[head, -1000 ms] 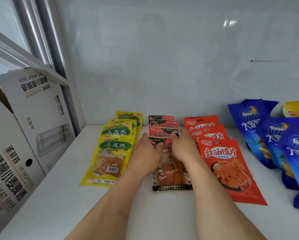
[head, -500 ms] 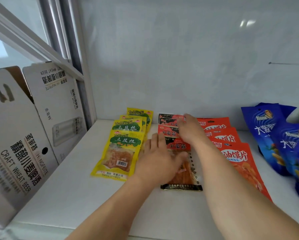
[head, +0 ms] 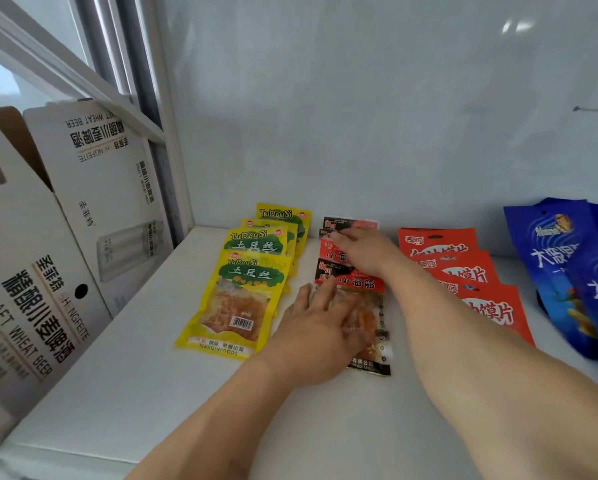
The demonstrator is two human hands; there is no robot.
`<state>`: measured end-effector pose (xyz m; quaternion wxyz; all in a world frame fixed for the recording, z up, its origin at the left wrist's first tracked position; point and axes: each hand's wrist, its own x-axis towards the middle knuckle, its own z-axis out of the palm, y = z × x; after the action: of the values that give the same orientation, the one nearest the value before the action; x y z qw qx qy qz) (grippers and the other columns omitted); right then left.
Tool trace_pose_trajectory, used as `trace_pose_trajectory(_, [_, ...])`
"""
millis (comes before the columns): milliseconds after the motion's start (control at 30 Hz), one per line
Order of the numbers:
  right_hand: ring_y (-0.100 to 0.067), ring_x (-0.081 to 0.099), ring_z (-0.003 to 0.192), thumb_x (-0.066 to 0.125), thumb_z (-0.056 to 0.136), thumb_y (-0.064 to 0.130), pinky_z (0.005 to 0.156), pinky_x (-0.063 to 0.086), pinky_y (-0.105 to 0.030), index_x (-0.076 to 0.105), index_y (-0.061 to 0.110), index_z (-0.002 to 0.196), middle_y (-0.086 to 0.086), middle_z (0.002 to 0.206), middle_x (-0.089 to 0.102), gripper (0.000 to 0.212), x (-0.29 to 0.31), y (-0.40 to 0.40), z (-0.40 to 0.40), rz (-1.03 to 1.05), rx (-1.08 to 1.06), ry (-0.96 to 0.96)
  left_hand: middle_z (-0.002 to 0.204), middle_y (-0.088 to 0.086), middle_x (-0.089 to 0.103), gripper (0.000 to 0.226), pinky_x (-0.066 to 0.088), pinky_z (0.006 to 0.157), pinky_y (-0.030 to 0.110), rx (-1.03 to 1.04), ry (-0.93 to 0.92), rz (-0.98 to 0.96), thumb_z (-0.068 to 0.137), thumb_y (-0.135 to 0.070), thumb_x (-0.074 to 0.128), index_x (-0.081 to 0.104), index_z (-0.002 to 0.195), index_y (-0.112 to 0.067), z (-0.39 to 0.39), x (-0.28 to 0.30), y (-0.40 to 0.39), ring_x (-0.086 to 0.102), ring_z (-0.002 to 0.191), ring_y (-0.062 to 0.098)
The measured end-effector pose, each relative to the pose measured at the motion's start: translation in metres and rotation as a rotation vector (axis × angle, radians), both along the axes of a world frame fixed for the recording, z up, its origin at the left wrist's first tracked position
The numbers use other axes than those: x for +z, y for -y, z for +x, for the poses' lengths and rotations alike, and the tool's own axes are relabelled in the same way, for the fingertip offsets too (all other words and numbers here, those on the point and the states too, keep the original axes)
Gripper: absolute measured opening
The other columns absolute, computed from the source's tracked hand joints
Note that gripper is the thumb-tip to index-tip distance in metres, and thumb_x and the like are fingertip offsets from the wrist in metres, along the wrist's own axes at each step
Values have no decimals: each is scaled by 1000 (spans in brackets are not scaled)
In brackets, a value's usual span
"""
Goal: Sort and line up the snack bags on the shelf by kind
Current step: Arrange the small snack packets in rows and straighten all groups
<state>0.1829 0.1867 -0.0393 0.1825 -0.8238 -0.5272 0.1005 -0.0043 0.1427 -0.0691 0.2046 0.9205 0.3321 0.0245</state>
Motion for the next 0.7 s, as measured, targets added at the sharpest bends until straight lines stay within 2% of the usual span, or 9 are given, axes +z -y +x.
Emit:
trace_pose_trajectory(167, [-32,23,147,18,84,82,118,23,-52,36,33,150,-3,161,24,84,-14,-5,6,-45,-46,30,168,-7,-13,60,0,122,42,8,-44,29,102,-57,30,8,157,-44,2,-5,0,-15,153,31])
trace_pose_trajectory(400, [-34,13,149,19,91,76,119,15,-54,27,37,153,-2,164,16,74,-32,-11,8,-96,-79,48,167,-7,-15,62,-1,122,43,6,-99,39,102,-60,24,4,158,-42,3,-4,2,-16,153,30])
trace_pose_trajectory(567, [-33,17,149,13,79,84,117,17,-56,29,37,152,-3,163,21,89,-33,-15,9,-92,-81,57,168,-7,-12,61,0,122,44,11,-89,30,102,-59,25,7,158,-42,3,-4,1,-12,154,31])
trace_pose_trajectory(700, [-36,20,147,21,94,72,115,18,-54,32,33,152,-6,161,24,71,-18,-5,1,-42,-106,124,168,-8,-6,60,2,122,45,28,-30,36,101,-60,30,12,156,-44,2,-8,2,-9,154,31])
